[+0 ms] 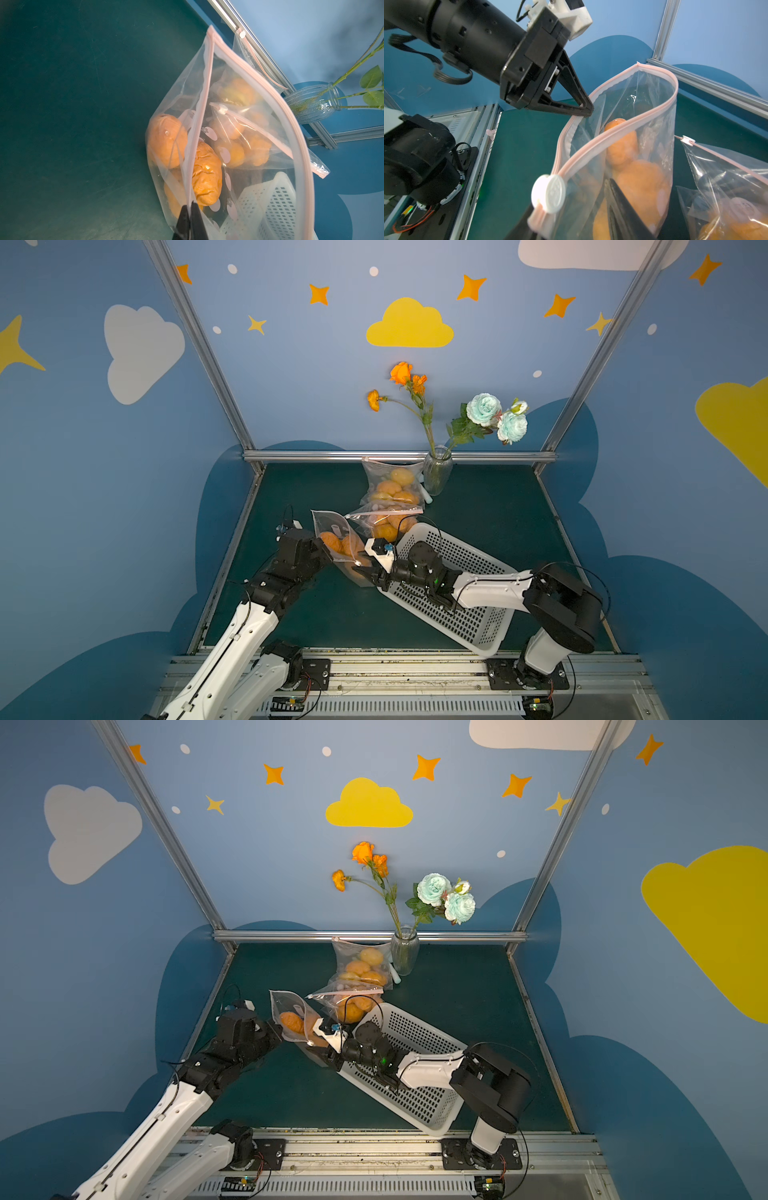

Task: Put the potatoes into a zipper bag and zip it
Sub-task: Zip the zipper on the zipper food storage bag.

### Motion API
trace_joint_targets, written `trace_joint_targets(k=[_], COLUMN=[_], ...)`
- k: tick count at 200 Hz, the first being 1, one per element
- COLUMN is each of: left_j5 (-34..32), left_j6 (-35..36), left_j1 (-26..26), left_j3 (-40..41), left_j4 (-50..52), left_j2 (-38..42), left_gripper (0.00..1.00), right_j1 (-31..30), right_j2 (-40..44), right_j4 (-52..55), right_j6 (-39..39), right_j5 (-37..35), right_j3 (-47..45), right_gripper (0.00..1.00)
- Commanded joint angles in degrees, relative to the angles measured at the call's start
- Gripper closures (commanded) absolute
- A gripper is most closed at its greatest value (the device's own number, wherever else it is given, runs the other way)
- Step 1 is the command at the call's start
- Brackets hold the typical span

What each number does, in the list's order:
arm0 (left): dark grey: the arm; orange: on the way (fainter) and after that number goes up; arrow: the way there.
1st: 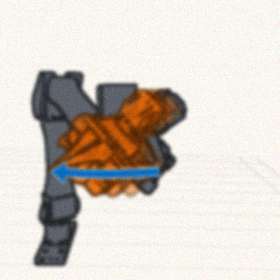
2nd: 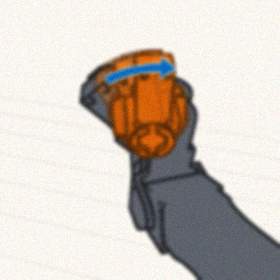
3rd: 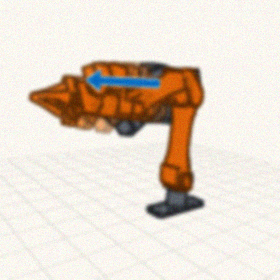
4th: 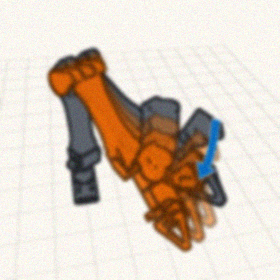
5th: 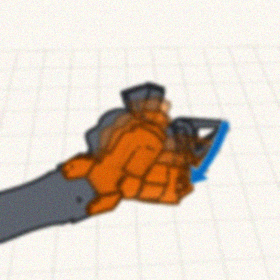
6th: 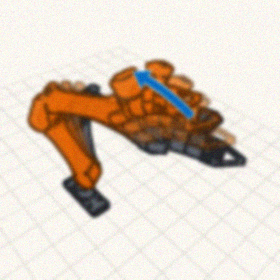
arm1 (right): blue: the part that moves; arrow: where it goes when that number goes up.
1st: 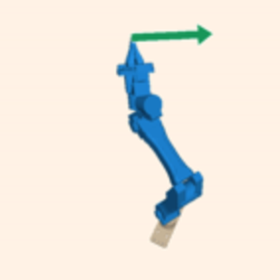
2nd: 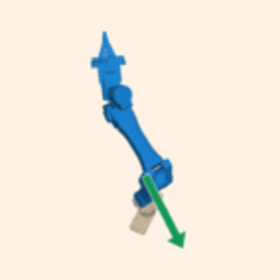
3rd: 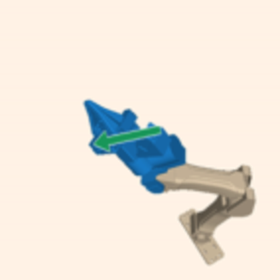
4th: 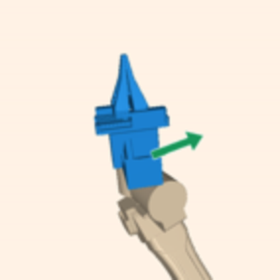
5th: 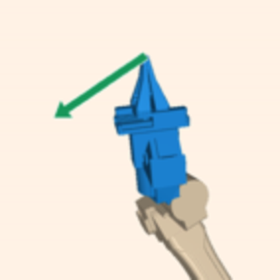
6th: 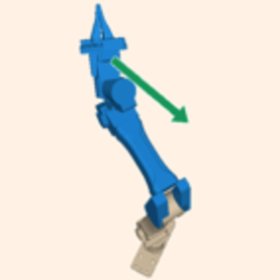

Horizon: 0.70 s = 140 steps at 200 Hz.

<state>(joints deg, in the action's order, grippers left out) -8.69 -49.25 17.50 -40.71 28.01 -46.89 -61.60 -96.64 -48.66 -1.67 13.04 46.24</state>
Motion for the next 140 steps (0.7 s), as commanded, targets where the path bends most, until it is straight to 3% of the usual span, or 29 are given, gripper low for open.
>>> trace_joint_targets(k=[1, 90, 106, 121, 140], left_j5=[0.6, 1.0, 1.8, 3.4, 7.5], left_j6=[0.9, 0.7, 0.5, -0.5, -3.1], left_j1=[-0.3, -0.5, -0.5, -0.5, -0.4], left_j3=[0.5, 0.4, 0.0, -0.5, 0.0], left_j4=[0.0, 0.2, 0.6, 1.5, 0.4], left_j2=[0.1, 0.4, 0.2, 0.5, 1.7], left_gripper=[0.97, 0.96, 0.81, 0.56, 0.39], right_j1=[-0.4, -0.4, -0.4, -0.5, -0.6], right_j2=[-0.9, -1.4, -1.1, -0.9, -0.9], right_j4=[-2.9, -6.2, -6.6, -7.1, -6.8], right_j6=[-0.2, -0.8, -1.3, -1.7, -3.0], right_j5=[-1.6, -3.6, -3.9, -5.1, -7.7], right_j3=[-0.7, -2.2, -2.3, -2.4, -1.6], right_gripper=[0.64, 0.87, 0.93, 0.96, 1.00])
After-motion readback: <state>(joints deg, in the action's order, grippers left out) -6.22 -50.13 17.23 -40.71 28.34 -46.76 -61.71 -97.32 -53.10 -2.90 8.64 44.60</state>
